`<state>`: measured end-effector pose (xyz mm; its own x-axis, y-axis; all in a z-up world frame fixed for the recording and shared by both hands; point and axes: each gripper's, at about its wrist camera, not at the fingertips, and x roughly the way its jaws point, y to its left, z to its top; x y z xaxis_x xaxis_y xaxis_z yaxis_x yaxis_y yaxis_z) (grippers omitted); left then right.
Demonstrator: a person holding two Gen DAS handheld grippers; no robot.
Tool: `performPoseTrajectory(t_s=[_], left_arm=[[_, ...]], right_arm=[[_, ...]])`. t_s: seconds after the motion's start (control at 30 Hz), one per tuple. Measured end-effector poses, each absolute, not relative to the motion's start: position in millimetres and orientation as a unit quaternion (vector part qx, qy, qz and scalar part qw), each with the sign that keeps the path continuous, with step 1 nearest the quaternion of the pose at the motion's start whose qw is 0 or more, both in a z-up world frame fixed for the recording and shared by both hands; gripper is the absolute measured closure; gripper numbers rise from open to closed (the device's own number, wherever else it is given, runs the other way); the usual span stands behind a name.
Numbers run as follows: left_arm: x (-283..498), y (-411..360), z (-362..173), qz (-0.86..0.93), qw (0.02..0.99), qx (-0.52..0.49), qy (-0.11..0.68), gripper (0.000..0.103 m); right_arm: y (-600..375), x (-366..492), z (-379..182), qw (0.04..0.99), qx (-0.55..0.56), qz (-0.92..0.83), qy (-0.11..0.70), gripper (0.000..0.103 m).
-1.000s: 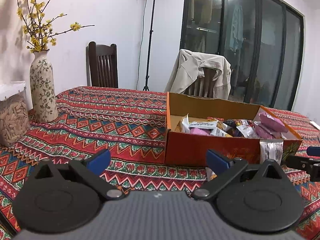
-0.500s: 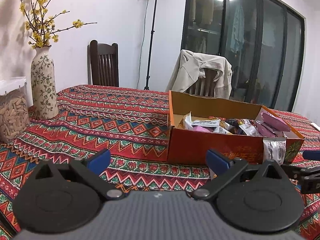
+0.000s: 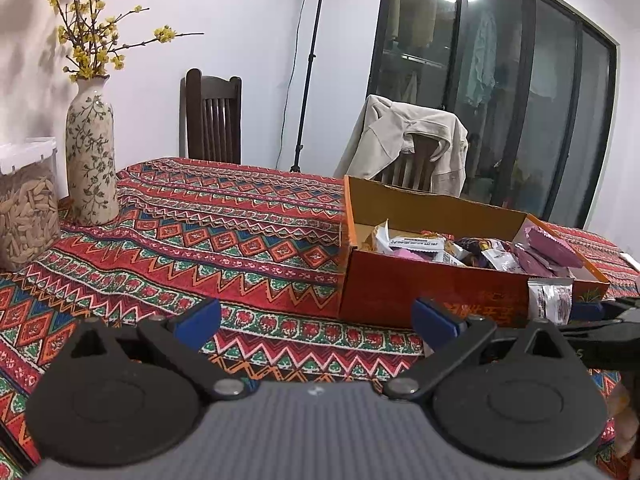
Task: Organize snacks
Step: 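Grasp a white packet with the right tool while the left tool grasps a gold cookie packet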
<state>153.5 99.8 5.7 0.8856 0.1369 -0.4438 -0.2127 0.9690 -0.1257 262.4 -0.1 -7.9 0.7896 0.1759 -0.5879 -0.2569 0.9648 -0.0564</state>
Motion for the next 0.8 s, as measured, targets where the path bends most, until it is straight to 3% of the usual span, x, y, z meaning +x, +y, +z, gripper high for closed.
performPoseTrajectory(t_s=[0.03,0.17,0.8], left_arm=[[153.4,99.7,5.8,0.09,0.967,-0.086,0.221,0.0],[153.5,99.7,5.3,0.09,0.967,-0.087,0.223,0.0],[181.1,82.4,2.4,0.072,0.949,-0.074,0.298,0.0]], right_arm=[[0.7,263.2,-9.3,0.943,-0.067,0.114,0.305,0.029],[-2.9,262.4,-11.7,0.941,-0.057,0.117,0.313,0.062],[-63.3,236.5,-1.5,0.953,0.028,0.131,0.271,0.065]])
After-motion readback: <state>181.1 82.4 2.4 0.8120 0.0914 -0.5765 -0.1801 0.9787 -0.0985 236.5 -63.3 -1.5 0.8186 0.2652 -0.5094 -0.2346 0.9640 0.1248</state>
